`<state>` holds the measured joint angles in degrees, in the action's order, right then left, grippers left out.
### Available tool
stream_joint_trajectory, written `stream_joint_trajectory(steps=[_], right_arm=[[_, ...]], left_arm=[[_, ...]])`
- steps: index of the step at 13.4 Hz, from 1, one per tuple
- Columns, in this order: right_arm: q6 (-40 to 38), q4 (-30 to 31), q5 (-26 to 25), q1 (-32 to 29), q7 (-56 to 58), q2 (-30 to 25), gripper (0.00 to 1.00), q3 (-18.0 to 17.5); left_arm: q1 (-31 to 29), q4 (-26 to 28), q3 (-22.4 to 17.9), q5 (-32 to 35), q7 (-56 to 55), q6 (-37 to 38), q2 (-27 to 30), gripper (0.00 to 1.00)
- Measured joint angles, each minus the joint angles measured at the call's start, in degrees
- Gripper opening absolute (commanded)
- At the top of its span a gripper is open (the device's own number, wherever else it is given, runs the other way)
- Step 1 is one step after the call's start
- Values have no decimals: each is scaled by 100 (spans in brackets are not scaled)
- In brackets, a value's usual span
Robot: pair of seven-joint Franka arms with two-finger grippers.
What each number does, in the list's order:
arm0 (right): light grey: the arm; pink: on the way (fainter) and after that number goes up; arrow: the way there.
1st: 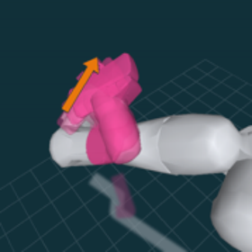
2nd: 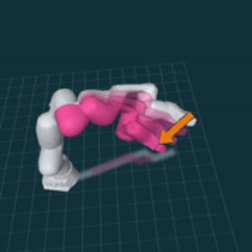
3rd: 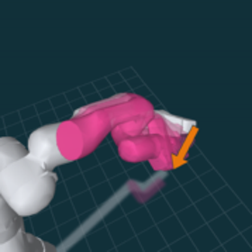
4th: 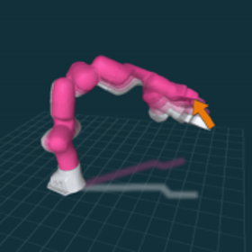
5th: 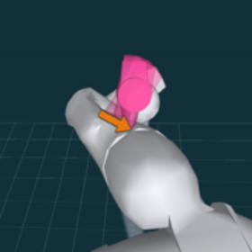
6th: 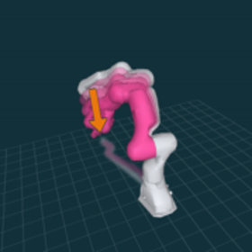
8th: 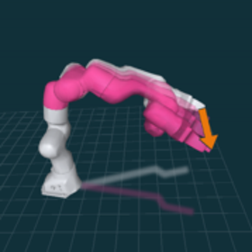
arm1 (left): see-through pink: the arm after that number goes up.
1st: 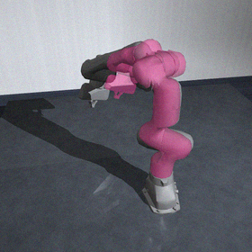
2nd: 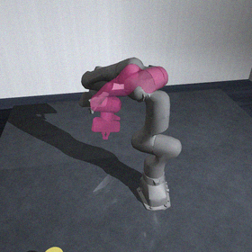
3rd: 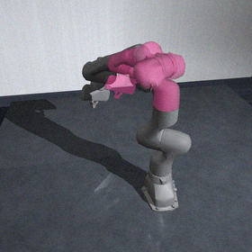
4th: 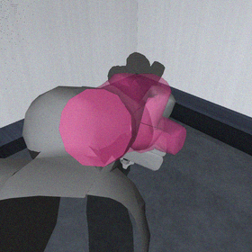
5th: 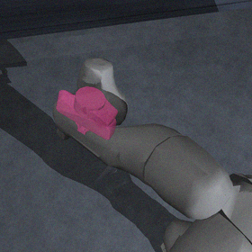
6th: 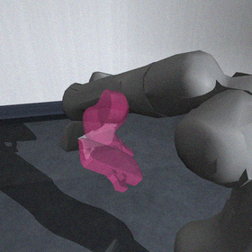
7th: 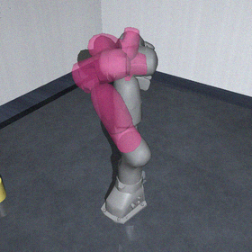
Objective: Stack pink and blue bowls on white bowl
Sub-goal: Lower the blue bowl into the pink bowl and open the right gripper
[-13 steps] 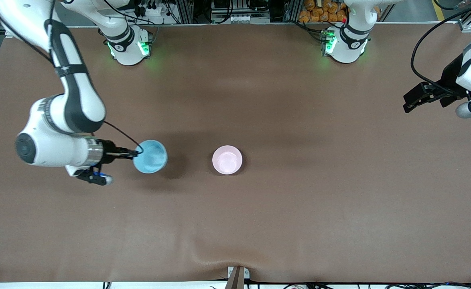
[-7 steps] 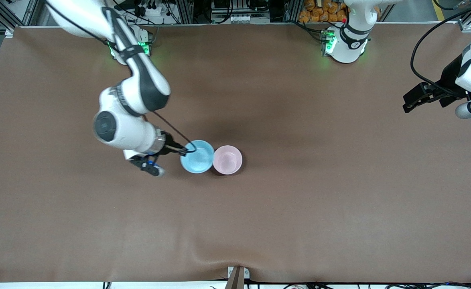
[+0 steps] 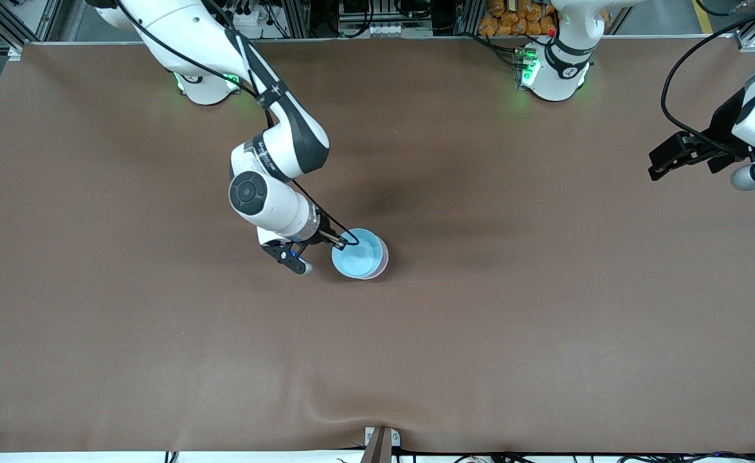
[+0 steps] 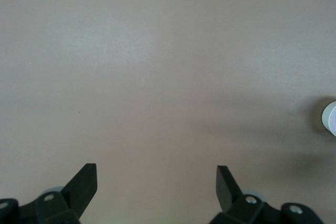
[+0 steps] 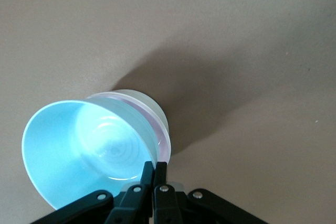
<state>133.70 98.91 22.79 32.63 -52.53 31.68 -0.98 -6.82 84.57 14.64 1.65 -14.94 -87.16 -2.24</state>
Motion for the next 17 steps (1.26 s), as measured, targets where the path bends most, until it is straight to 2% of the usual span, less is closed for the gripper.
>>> stream_joint_trajectory(steps=[6, 7, 8, 9, 10, 14, 17], right_arm=[[196, 0, 0, 67, -53, 131, 0, 14], [239, 0, 0, 82, -54, 177, 35, 14], [266, 0, 0, 89, -57, 219, 52, 14], [275, 0, 0, 90, -62, 246, 85, 14], [278, 0, 0, 90, -66, 258, 100, 17], [186, -128, 0, 89, -76, 253, 100, 76], [-1015, -911, 0, -128, -76, 187, 100, 213]], left_arm=[[-54, 13, 0, 0, 6, 0, 0, 100], [-58, 16, 0, 0, 10, 0, 0, 100], [-60, 20, 0, 0, 11, 0, 0, 100], [-60, 24, 0, 0, 11, 0, 0, 100], [-60, 28, 0, 0, 11, 0, 0, 100], [-61, 41, 0, 0, 12, 0, 0, 100], [-61, 47, 0, 0, 12, 0, 0, 100]])
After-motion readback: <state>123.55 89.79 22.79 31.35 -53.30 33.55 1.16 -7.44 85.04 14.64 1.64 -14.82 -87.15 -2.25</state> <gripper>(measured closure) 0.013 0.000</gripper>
